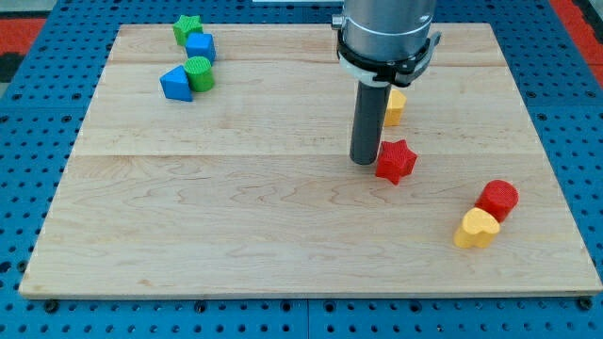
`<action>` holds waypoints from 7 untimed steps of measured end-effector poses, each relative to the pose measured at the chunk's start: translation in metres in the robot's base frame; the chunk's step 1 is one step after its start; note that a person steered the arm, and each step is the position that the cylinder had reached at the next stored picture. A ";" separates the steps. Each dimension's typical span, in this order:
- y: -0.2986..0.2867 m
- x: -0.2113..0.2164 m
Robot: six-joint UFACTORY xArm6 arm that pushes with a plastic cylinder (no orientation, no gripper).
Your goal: Slide the yellow hexagon towards down
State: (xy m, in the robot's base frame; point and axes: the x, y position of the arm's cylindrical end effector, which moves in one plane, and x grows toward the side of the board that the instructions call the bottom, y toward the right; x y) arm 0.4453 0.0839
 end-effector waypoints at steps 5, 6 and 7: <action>-0.060 -0.043; -0.073 -0.096; -0.001 -0.111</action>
State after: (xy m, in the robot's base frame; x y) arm 0.3342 0.0825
